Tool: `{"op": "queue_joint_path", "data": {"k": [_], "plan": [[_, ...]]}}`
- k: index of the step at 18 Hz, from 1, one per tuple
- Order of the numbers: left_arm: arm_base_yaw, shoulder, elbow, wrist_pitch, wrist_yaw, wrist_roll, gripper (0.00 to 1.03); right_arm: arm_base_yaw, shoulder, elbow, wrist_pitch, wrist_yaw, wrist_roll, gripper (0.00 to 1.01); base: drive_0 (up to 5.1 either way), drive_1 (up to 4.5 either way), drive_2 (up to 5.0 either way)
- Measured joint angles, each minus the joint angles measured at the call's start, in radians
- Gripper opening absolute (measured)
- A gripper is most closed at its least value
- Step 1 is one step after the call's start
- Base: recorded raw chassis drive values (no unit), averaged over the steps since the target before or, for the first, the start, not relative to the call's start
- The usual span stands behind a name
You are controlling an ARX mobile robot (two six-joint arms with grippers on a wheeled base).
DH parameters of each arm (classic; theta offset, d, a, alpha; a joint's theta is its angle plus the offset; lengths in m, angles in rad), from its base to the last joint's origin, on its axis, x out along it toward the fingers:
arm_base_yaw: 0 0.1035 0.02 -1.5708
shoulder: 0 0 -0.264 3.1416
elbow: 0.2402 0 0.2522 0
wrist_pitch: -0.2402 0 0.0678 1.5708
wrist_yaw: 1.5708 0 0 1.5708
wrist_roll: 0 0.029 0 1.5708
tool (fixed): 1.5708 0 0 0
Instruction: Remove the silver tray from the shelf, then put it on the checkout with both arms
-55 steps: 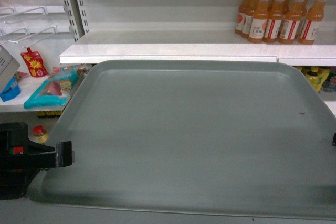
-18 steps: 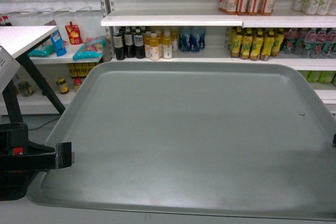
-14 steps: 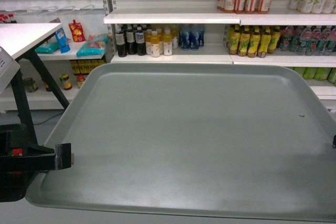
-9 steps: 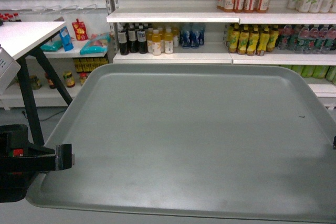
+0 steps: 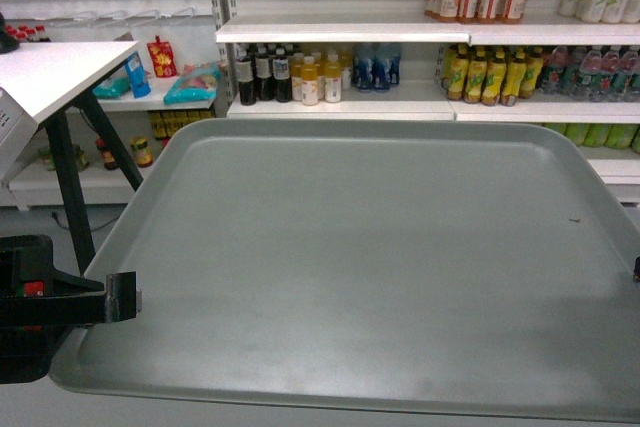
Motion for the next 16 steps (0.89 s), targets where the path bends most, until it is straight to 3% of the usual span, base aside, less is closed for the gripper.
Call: {"op": "queue_joint_path", "data": {"k": [16], "plan": [[0.0, 0.0, 0.0, -0.001, 0.0, 0.001, 0.02, 0.0, 0.001, 0.0, -0.001, 0.0, 0.0, 0.03, -5.0, 2.45, 2.5]]}}
